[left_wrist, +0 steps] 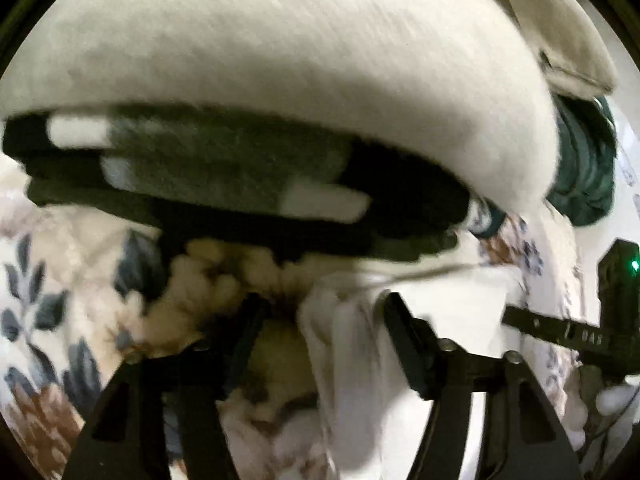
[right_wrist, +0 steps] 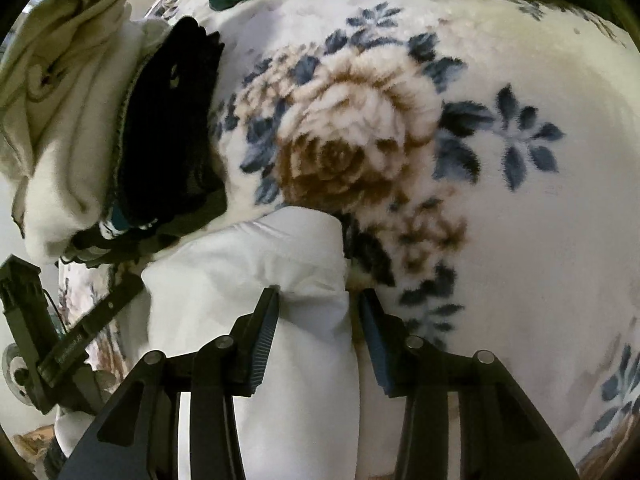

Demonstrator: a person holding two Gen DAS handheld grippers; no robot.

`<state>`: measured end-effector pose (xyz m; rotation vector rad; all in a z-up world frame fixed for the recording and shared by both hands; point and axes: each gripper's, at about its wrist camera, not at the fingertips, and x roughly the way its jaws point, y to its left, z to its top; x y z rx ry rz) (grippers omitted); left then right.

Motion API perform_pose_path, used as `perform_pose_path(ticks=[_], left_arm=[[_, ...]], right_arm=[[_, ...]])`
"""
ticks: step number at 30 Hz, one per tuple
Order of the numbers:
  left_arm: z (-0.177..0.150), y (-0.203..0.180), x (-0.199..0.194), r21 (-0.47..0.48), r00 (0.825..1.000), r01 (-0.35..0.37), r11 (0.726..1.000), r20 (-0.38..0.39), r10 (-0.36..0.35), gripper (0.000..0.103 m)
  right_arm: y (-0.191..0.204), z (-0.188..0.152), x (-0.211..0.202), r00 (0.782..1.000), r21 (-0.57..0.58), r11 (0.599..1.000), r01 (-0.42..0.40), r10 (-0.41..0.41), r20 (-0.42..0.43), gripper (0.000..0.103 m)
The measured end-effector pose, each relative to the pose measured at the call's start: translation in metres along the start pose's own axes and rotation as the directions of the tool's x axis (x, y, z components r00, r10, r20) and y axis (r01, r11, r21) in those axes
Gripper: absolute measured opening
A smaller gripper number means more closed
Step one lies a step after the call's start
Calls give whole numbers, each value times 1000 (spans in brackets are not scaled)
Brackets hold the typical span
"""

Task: Fold small clothes

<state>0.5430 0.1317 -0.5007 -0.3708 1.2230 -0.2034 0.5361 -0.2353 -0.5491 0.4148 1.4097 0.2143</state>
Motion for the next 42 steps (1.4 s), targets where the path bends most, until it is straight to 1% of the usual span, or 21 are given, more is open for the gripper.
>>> perform_pose_path(ticks=[2, 4, 7, 8, 10, 11, 13, 15, 19, 22, 23, 24, 25, 26, 27, 29, 34, 36, 39, 42], left_arm=[[-5, 2, -1, -2, 1000, 12, 1000, -23, -12, 63], [-13, -3, -7, 5, 999, 29, 1000, -26, -29, 63], [-32, 0, -25, -43, 995, 93, 995, -39, -95, 63], [-37, 2, -28, -66, 991, 123, 990, -50, -126, 63], [-42, -1, -22, -87, 986, 143, 986, -68, -149, 63], [-41, 2, -18, -98, 986, 146, 985, -72, -153, 63], [-34, 3, -3, -102, 984, 155, 983, -73, -163, 63], [-25, -8, 17, -101, 982, 170, 980, -67, -178, 63], [-14, -20, 30, -46, 983, 175, 983, -39, -177, 63], [-12, -23, 30, -16, 984, 176, 984, 2, -176, 59], [-12, -24, 29, -9, 984, 175, 984, 9, -175, 49], [-12, -23, 28, -4, 984, 177, 984, 18, -177, 30], [-12, -22, 27, -3, 983, 182, 983, 22, -182, 20], [-13, -22, 27, -3, 980, 197, 980, 28, -197, 15], [-14, -24, 27, 4, 979, 199, 980, 38, -199, 12], [-17, -22, 19, 28, 978, 200, 979, 57, -201, 8], [-19, -27, 6, 35, 972, 210, 977, 103, -213, 7], [-22, -32, -4, 41, 969, 207, 977, 127, -211, 6], [-28, -37, -24, 56, 961, 216, 975, 162, -222, 6], [-36, -39, -48, 67, 951, 233, 970, 193, -242, 6]], right_arm=[[-3, -1, -2, 1000, 23, 999, -26, 26, -11, 45], [-6, -6, -9, 999, 42, 998, -44, 46, -28, 45], [-9, -32, -28, 997, 36, 997, -70, 71, -34, 45], [-10, -43, -33, 996, 41, 996, -83, 85, -38, 47], [-13, -57, -37, 993, 54, 993, -104, 106, -44, 51], [-13, -57, -35, 993, 56, 993, -108, 111, -43, 51], [-17, -51, -27, 994, 66, 993, -96, 99, -36, 51], [-21, -38, -18, 993, 74, 991, -111, 113, -36, 51], [-21, -8, 0, 987, 55, 986, -154, 156, -35, 52], [-18, 9, 11, 979, 41, 979, -198, 200, -46, 52], [-18, 13, 12, 975, 38, 976, -214, 216, -47, 52], [-17, 16, 13, 973, 32, 974, -225, 227, -47, 51], [-16, 18, 11, 971, 28, 971, -236, 237, -43, 49], [-14, 19, 9, 969, 19, 969, -245, 246, -39, 39], [-12, 21, 8, 966, 14, 967, -255, 256, -38, 35], [-9, 21, 5, 960, 1, 961, -276, 276, -41, 20], [7, 17, -5, 964, -59, 962, -267, 266, -32, 10], [13, 14, -11, 962, -73, 959, -274, 274, -22, 9], [20, 5, -26, 954, -87, 950, -299, 301, 2, 8], [25, -10, -50, 938, -94, 936, -340, 344, 31, 6]])
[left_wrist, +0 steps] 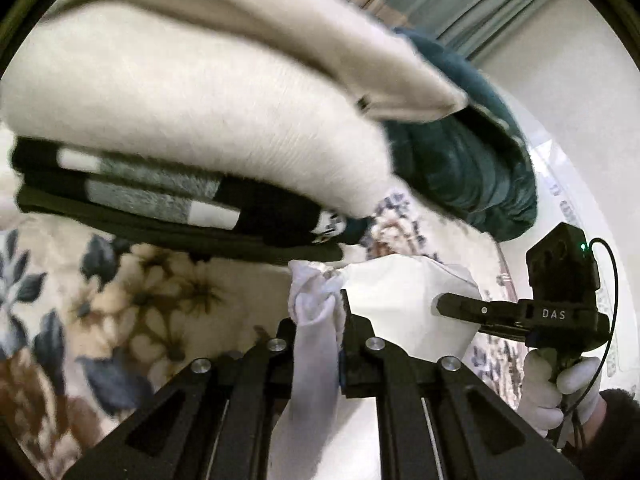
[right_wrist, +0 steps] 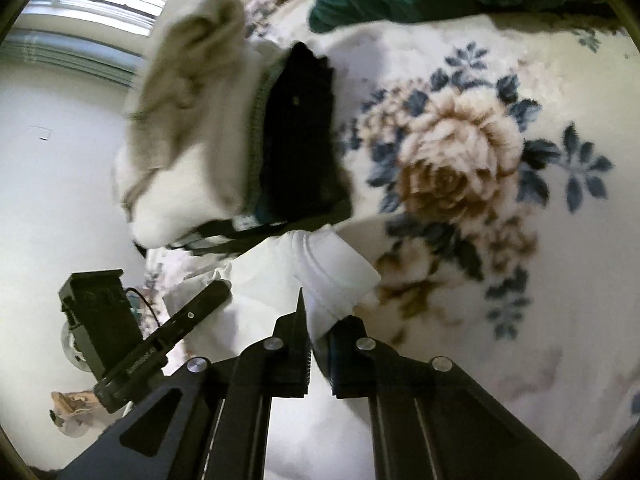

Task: Fold small clothes

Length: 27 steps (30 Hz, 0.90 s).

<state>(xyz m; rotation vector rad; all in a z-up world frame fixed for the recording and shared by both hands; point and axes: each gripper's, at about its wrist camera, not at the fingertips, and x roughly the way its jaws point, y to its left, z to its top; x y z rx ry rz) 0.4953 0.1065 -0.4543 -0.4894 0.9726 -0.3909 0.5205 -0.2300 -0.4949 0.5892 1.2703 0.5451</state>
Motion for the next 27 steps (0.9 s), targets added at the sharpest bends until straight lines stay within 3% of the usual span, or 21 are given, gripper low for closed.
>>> perform_pose_path(ticks=[10, 17, 19, 21, 24, 27], left_arm=[[-45, -30, -88, 56, 995, 81, 995, 57, -84, 6], [-116, -39, -118, 26, 996, 85, 996, -37, -84, 9], [-137, -33, -118, 3, 993, 68, 998, -99, -67, 20], [-166, -19, -124, -40, 984, 35, 999, -174, -41, 47], [-202, 6, -145, -124, 967, -25, 992, -253, -7, 51], [-217, 31, -164, -236, 960, -80, 968, -279, 11, 51]], right_arm=[[47, -84, -75, 993, -64, 994, -87, 92, 80, 5], [52, -177, -95, 996, -55, 995, -84, 85, 28, 5], [49, -199, -93, 997, -62, 995, -80, 79, -16, 6], [42, -226, -90, 996, -56, 997, -44, 39, -84, 8], [26, -258, -90, 987, -22, 1000, 11, -15, -161, 22], [9, -279, -99, 983, 62, 998, 15, -3, -182, 42]])
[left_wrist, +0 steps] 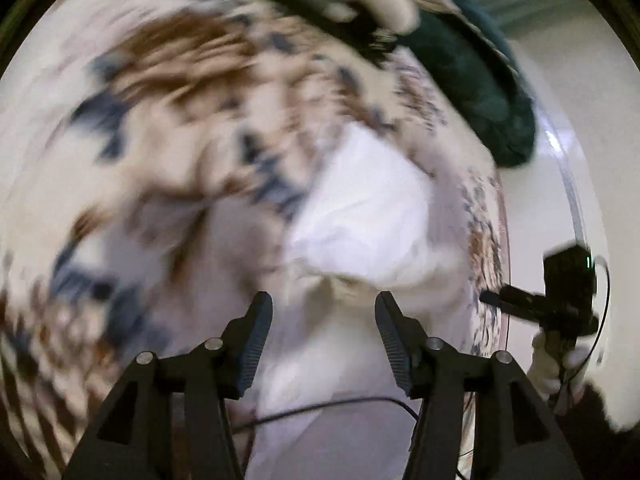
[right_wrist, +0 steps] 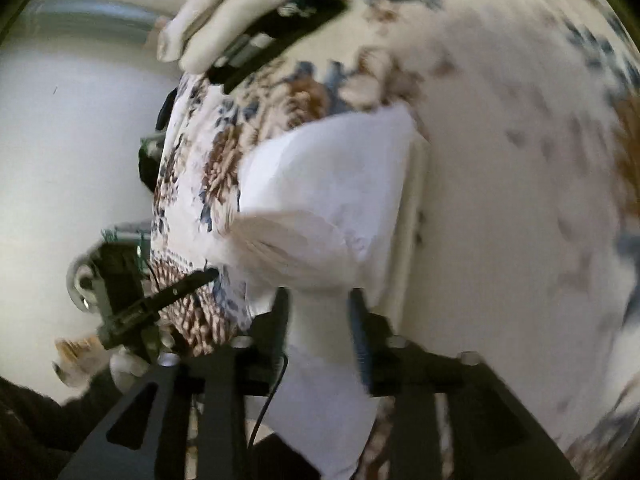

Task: Fold small clothes

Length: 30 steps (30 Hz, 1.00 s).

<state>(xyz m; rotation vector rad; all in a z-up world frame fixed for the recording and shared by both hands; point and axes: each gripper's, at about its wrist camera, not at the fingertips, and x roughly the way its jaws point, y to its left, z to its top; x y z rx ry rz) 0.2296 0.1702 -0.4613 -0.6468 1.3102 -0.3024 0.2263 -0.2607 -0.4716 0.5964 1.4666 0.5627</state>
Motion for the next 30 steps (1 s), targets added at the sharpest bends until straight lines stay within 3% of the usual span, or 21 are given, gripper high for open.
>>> perform_pose_path(ticks=[1, 2, 7, 10, 14, 18, 24, 28, 30], left_arm=[[1, 5, -4, -35, 1000, 5, 999, 6, -5, 51], [4, 8, -6, -68, 1000, 10, 998, 21, -9, 51], [41, -17, 7, -34, 996, -34, 999, 87, 37, 51], [59, -44, 37, 73, 990, -115, 991, 92, 108, 51], [51, -50, 77, 158, 981, -196, 968, 20, 195, 51], [15, -33, 85, 172, 967, -238, 956, -47, 250, 51], [-18, -24, 72, 156, 963, -244, 957, -80, 258, 51], [-15, -36, 54, 143, 975, -213, 966, -27, 219, 51], [-5, -39, 50, 112, 983, -179, 977, -8, 181, 51]], right_arm=[[-6, -5, -4, 1000, 38, 999, -13, 13, 11, 52], [-13, -10, -9, 999, 78, 997, -18, 16, 37, 55], [-13, -2, -3, 991, 164, 986, 4, -26, 134, 55], [19, 22, 25, 985, 104, 990, 93, -106, 135, 55], [52, 38, 76, 968, 17, 971, 237, -237, 79, 53], [55, -3, 104, 948, -10, 949, 316, -317, -16, 46], [37, -69, 105, 937, 14, 943, 334, -330, -114, 47], [42, -71, 69, 959, 89, 955, 282, -284, 3, 47], [42, -62, 53, 950, 142, 948, 286, -300, 85, 47]])
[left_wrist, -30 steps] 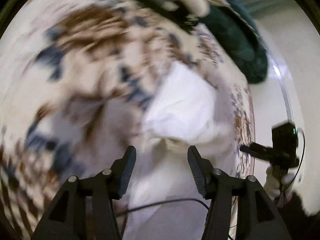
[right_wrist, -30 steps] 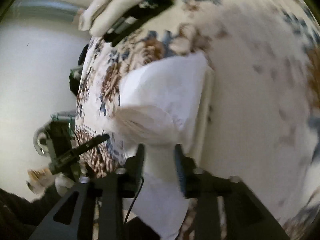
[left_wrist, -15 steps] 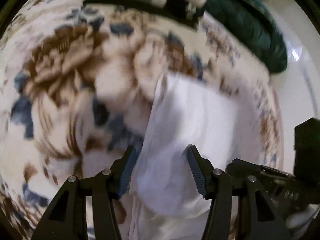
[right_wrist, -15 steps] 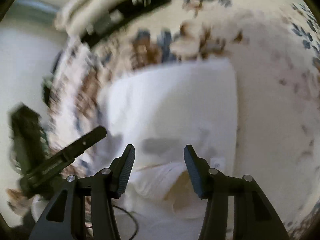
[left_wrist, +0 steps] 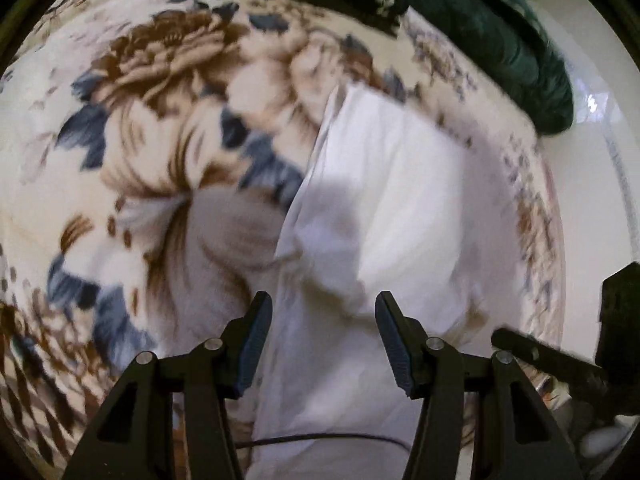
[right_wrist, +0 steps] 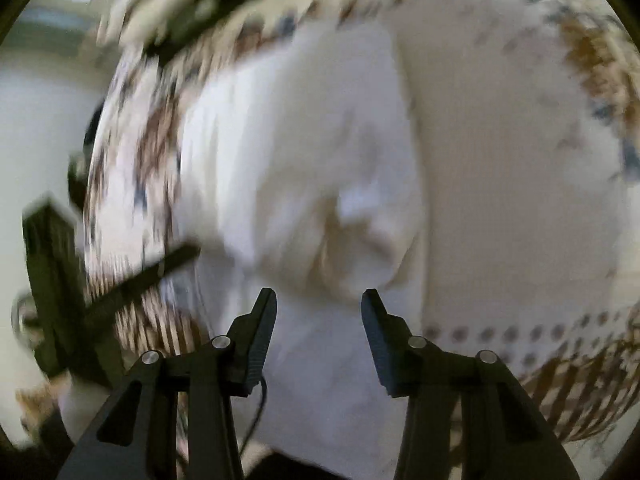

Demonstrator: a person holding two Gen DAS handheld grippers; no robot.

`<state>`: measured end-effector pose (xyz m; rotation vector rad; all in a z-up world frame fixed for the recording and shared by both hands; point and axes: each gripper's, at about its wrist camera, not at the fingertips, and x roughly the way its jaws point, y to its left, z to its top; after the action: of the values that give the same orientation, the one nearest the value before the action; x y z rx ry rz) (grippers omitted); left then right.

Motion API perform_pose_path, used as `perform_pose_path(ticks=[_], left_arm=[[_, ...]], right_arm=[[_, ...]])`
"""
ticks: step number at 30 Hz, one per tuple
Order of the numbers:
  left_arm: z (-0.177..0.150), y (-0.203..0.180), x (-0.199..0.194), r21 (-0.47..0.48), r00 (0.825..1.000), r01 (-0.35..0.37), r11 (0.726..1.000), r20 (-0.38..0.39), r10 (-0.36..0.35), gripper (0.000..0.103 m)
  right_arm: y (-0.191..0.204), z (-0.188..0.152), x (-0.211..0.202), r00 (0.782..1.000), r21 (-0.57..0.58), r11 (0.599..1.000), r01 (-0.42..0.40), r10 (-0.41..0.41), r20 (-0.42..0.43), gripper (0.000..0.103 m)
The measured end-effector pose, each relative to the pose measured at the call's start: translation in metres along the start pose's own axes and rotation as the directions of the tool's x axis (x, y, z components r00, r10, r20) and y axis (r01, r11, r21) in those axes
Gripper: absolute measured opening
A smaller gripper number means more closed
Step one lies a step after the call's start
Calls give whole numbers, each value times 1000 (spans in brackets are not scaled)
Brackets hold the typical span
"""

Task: Fold small clothes

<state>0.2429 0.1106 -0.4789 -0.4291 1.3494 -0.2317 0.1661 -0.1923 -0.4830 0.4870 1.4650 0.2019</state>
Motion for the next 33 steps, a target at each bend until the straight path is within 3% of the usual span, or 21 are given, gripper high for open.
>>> perform_pose_path(ticks=[1, 4, 6, 7, 10, 15, 19, 21, 23, 24, 28, 30, 31, 33], left_arm=[[5, 1, 1, -18, 1000, 12, 1000, 6, -12, 51], [23, 3, 6, -59, 999, 25, 998, 30, -23, 51], [30, 3, 10, -61, 999, 16, 998, 39, -14, 51], [32, 2, 11, -59, 999, 16, 998, 37, -14, 51], [33, 4, 13, -54, 1000, 12, 998, 27, -11, 51], [23, 16, 11, -64, 1000, -6, 998, -2, 6, 51], [15, 12, 5, -46, 999, -52, 998, -10, 52, 51], [11, 3, 3, -2, 994, -105, 994, -5, 105, 51], [7, -7, 7, 43, 987, -162, 986, -16, 163, 51], [5, -11, 9, 59, 983, -181, 982, -22, 183, 51], [-2, -18, 17, 79, 980, -191, 978, -43, 195, 51], [-3, -19, 18, 72, 980, -185, 980, -53, 189, 51], [-4, -19, 18, 66, 982, -177, 982, -57, 180, 51], [-4, -20, 17, 49, 985, -158, 986, -62, 161, 51]], right_arm=[[-6, 9, -5, 999, 47, 999, 1, -3, 42, 47], [-21, 28, 3, 998, 126, 992, 14, -22, 59, 46], [-24, 33, 16, 999, 127, 992, 23, -29, 46, 29], [-23, 31, 23, 999, 97, 995, 32, -34, 21, 5], [-17, 14, 23, 996, 0, 996, 92, -92, 15, 0], [-23, -15, 16, 989, -55, 988, 147, -146, 6, 0], [-31, -14, 3, 993, -9, 993, 116, -116, 4, 1], [-18, -4, 4, 982, -69, 980, 188, -186, 43, 9], [-5, 5, 12, 971, -146, 961, 236, -229, 63, 29], [0, 10, 18, 966, -176, 950, 258, -251, 59, 30], [14, 14, 38, 938, -283, 896, 342, -342, 53, 30], [13, 10, 40, 937, -288, 892, 348, -342, 73, 20], [12, 7, 34, 934, -281, 890, 359, -342, 108, 5], [12, 2, 25, 930, -273, 890, 366, -337, 148, 4]])
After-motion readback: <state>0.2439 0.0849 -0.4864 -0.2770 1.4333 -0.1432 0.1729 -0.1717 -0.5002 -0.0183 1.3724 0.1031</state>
